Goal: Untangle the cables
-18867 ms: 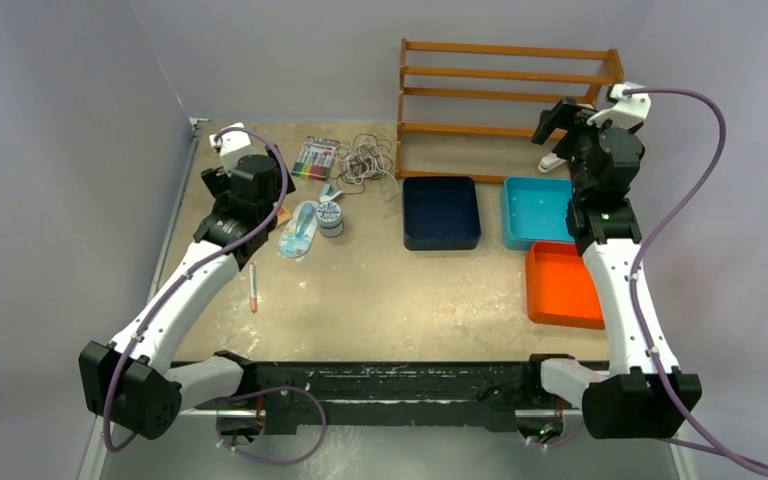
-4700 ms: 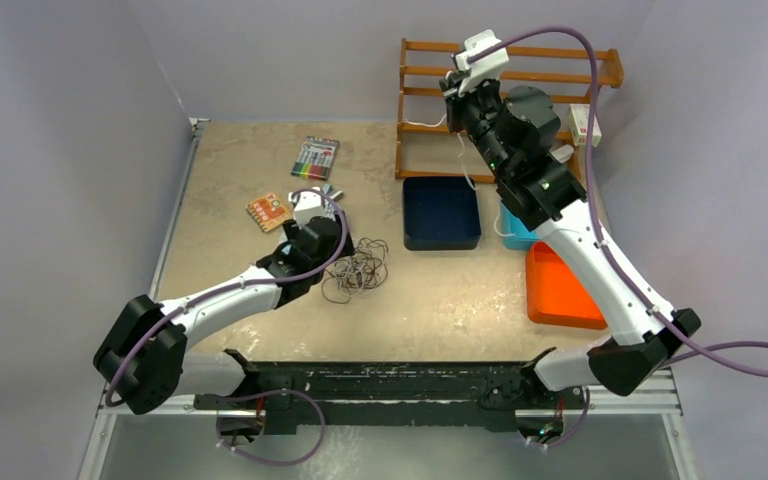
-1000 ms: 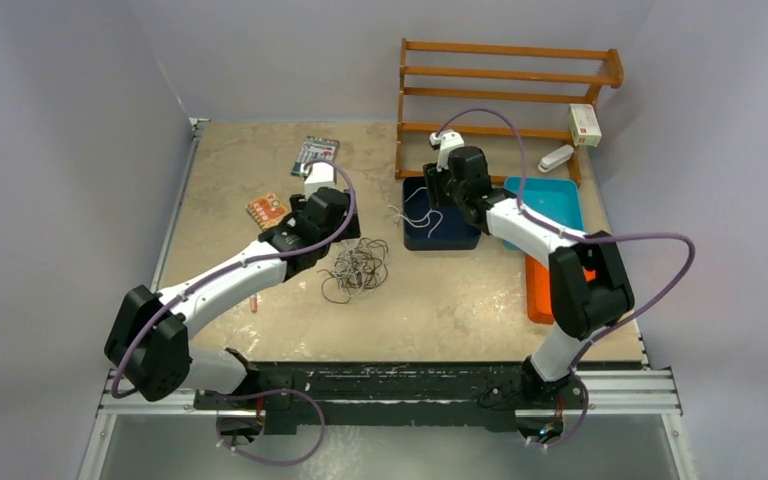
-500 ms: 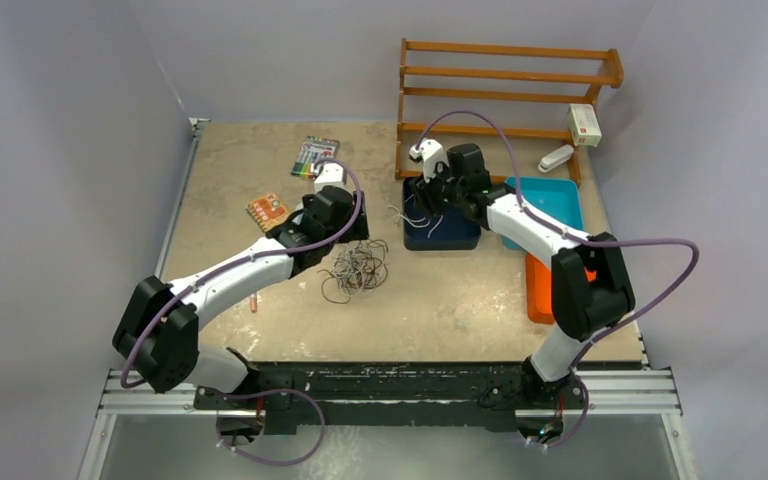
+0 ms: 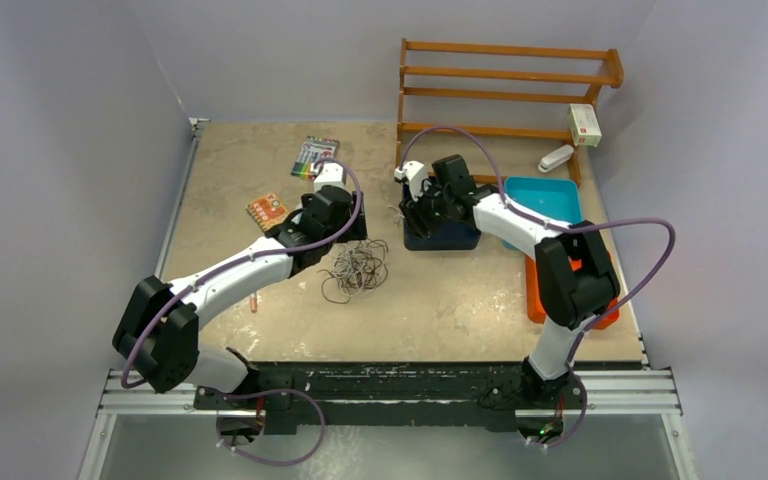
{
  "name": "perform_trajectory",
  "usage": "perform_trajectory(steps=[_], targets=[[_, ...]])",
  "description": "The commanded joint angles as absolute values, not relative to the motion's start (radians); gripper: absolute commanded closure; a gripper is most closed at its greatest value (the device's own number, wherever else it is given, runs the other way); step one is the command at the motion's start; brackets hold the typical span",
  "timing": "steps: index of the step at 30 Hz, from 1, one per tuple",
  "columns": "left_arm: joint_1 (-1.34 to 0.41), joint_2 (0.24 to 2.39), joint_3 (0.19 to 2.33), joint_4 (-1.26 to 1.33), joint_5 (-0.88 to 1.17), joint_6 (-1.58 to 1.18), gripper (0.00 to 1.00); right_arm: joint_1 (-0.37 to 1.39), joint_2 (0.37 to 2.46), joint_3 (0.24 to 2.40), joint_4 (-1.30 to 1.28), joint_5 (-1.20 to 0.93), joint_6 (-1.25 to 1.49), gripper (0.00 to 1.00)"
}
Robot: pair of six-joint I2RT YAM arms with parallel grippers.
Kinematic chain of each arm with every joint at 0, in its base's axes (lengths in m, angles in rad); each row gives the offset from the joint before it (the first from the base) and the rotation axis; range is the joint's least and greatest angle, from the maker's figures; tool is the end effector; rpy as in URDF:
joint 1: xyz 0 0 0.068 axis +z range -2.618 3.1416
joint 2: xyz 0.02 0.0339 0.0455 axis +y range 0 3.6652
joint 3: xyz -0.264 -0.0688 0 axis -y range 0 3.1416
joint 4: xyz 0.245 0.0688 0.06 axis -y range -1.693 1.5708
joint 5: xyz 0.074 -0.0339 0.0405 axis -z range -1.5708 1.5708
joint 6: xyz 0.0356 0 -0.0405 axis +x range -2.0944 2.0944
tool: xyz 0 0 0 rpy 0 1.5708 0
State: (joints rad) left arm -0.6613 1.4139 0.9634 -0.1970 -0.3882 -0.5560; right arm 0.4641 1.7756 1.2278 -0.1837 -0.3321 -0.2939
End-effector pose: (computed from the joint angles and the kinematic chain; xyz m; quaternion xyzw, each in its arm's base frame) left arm 0.2535 -0.1802 0.2571 -0.0396 0.8818 -0.1082 0.4573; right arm 0.3473 0.1868 0.2237 -0.3958 0.8118 0.1846 0.3875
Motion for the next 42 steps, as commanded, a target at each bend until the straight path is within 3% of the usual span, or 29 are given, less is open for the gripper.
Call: perform_trajectory(steps=[1,15,27,33,42], targets=[[-0.656,1.392,1.002,-0.173,-0.397,-0.538,0.27,0.470,1.796,1.283,-0.201,-0.344,-0.320,0.47],[-0.655,1.385,0.995,-0.172,-0.404,-0.537,0.27,0.476,1.844,1.305,-0.174,-0.290,-0.310,0.52],[-0.650,1.386,0.999,-0.176,-0.407,-0.535,0.28,0.476,1.769,1.258,-0.060,-0.261,-0.285,0.92],[-0.651,1.387,0.999,-0.177,-0.404,-0.538,0.28,0.476,1.659,1.219,-0.026,-0.249,-0.280,1.00],[-0.650,1.405,1.012,-0.177,-0.397,-0.538,0.28,0.474,1.555,1.163,0.035,-0.110,-0.186,1.00]])
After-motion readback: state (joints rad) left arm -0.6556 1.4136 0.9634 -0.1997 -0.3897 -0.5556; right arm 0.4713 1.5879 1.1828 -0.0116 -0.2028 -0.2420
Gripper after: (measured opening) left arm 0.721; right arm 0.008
